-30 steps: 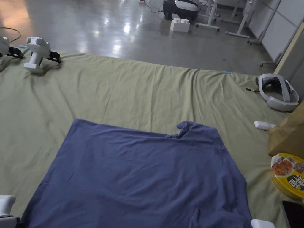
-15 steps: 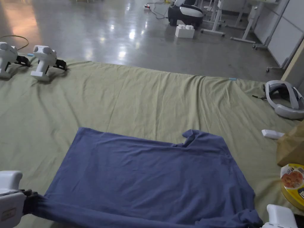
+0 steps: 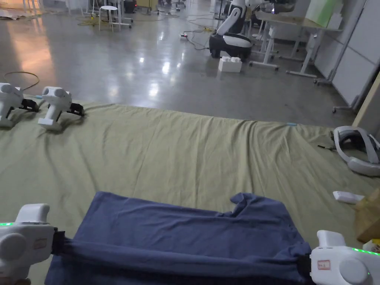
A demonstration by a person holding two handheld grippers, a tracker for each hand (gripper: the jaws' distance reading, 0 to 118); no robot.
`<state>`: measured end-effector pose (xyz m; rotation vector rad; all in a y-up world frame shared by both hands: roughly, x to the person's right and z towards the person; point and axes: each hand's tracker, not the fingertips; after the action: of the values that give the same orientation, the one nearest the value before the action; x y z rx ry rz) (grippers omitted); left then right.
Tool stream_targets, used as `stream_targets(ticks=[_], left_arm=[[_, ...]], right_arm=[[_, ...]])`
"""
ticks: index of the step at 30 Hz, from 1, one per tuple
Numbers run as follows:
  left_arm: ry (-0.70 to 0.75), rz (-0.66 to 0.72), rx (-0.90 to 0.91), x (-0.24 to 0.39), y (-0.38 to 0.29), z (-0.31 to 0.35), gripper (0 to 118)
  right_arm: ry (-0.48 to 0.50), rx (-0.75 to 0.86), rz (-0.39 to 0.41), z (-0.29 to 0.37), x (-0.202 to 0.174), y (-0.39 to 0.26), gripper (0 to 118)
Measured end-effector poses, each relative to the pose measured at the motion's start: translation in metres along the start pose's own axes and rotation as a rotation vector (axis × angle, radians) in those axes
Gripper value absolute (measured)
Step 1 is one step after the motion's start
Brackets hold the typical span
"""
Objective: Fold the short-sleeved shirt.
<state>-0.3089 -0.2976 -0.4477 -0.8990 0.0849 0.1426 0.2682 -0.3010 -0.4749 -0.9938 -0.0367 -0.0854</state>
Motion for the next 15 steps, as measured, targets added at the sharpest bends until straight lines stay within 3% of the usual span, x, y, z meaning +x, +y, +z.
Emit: stream_targets(ticks=[7, 10, 11, 13, 14, 15], left_arm=[[0.009, -0.021, -0.078, 0.007, 0.013, -0.043, 7], [0.013, -0.027, -0.106, 0.009, 0.014, -0.054, 7], [0.013, -0.026, -0.113, 0.009, 0.015, -0.054, 8], [0.012, -0.029, -0.119, 0.01, 0.016, -0.053, 11], [0.016, -0.033, -0.112, 0.012, 0.016, -0.05, 16], [0.018, -0.034, -0.102, 0.012, 0.016, -0.046, 29]], right_arm=[[-0.014, -0.097, 0.01, -0.053, 0.0, 0.014, 12], [-0.025, -0.098, 0.042, -0.061, 0.0, 0.012, 18], [-0.032, -0.1, 0.053, -0.062, -0.001, 0.012, 24], [-0.042, -0.084, 0.07, -0.056, -0.001, 0.01, 46], [-0.041, -0.051, 0.072, -0.05, 0.0, 0.009, 52], [-0.046, -0.018, 0.069, -0.043, 0.0, 0.009, 58]])
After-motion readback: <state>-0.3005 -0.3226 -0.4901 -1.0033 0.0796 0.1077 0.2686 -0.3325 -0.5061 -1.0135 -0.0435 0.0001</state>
